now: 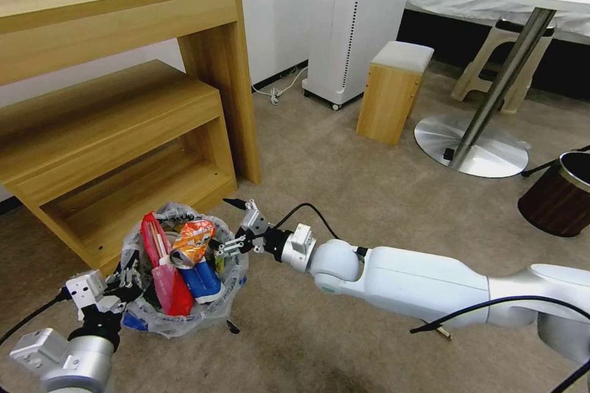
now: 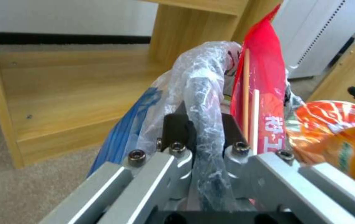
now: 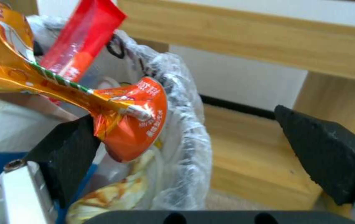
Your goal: Pick up the trash bin and place the garbage on the floor into it.
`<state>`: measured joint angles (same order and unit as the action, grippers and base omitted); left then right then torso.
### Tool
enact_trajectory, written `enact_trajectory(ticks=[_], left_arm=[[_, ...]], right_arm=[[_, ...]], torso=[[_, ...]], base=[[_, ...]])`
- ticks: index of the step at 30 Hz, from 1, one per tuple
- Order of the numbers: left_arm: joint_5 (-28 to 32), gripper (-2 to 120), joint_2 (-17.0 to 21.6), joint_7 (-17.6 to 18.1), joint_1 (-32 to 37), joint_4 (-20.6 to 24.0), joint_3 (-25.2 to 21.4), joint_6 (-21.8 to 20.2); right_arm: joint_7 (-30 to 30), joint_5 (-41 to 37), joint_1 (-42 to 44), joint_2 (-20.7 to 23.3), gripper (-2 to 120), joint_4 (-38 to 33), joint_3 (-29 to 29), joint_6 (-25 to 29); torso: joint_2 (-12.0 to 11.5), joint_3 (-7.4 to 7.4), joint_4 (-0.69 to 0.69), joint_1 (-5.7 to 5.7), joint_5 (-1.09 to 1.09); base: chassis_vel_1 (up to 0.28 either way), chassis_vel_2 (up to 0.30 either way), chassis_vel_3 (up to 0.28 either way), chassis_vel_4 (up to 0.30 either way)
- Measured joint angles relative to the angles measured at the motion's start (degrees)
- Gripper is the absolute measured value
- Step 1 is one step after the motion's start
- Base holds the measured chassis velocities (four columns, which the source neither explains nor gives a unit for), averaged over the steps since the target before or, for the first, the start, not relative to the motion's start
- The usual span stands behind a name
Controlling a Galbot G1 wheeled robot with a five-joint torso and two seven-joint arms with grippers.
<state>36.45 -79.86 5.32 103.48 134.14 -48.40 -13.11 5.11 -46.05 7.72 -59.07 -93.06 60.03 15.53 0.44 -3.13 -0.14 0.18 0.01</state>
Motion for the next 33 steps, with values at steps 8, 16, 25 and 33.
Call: enact_trajectory(ticks=[8, 16, 25, 33], left_arm=[[-0.5, 3, 0.1, -0.5, -0.6, -0.3, 0.7, 0.0], [-1.4, 3, -0.3, -0.9, -1.1, -0.8, 1.8, 0.0], [-2.9, 3, -1.0, -1.6, -1.5, -1.8, 2.7, 0.4], [-2.8, 3, -0.8, -1.6, -3.2, -3.8, 2.7, 0.6]], right_arm=[[4.3, -2.0, -2.4, -0.1, 100, -0.6, 1.9, -3.1], [6.2, -4.3, -5.3, -1.4, 100, -0.6, 5.1, -5.5], [6.4, -6.0, -9.5, -4.3, 100, -1.1, 8.1, -5.6], [6.5, -6.7, -12.5, -2.8, 100, -3.5, 9.2, -5.6]], torso=[[0.0, 0.0, 0.0, 0.0, 0.0], [0.0, 0.0, -0.01, 0.0, -0.01], [0.0, 0.0, 0.01, 0.0, -0.01], [0.0, 0.0, -0.01, 0.0, -0.01]], base=[[0.0, 0.0, 0.0, 0.0], [0.0, 0.0, 0.0, 0.0], [0.0, 0.0, 0.0, 0.0], [0.0, 0.0, 0.0, 0.0]])
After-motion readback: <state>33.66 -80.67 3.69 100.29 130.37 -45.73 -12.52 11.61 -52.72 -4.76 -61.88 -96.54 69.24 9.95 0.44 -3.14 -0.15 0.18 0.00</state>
